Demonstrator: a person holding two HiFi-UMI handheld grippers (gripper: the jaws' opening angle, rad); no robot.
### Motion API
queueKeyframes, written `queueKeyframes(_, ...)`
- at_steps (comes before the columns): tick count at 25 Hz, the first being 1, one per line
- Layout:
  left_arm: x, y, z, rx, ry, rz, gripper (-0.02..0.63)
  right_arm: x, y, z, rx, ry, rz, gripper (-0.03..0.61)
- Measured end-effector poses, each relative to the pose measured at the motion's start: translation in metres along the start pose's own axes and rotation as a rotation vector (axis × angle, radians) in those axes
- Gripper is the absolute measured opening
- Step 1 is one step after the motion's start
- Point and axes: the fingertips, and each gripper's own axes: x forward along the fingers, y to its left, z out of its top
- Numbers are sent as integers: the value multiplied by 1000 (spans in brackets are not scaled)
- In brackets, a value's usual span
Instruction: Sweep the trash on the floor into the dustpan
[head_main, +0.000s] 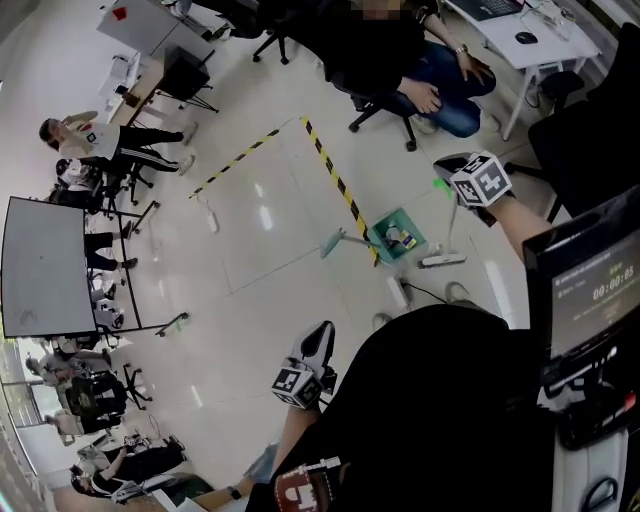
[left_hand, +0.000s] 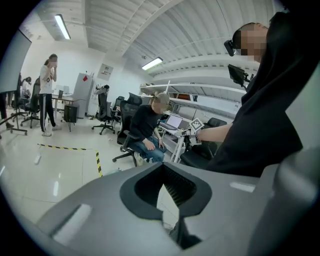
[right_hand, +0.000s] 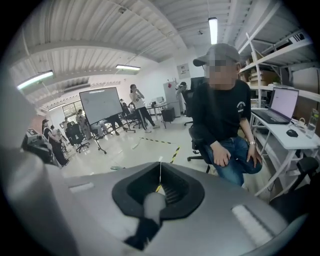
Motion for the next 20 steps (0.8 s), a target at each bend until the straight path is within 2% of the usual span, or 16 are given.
queueKeyframes(7, -16, 49, 4, 16, 60, -20, 0, 51, 24, 26, -131, -5, -20, 0)
queueKeyframes(13, -33, 68, 3, -6, 65, 16, 0, 78, 52, 65, -408, -6, 25, 0)
queueKeyframes(15, -34, 72, -2, -19, 61, 30, 0, 87, 54, 71, -402, -15, 57, 0)
queueKeyframes(20, -27, 67, -9, -36, 61, 30, 0, 91, 36, 56, -275, -18, 61, 0)
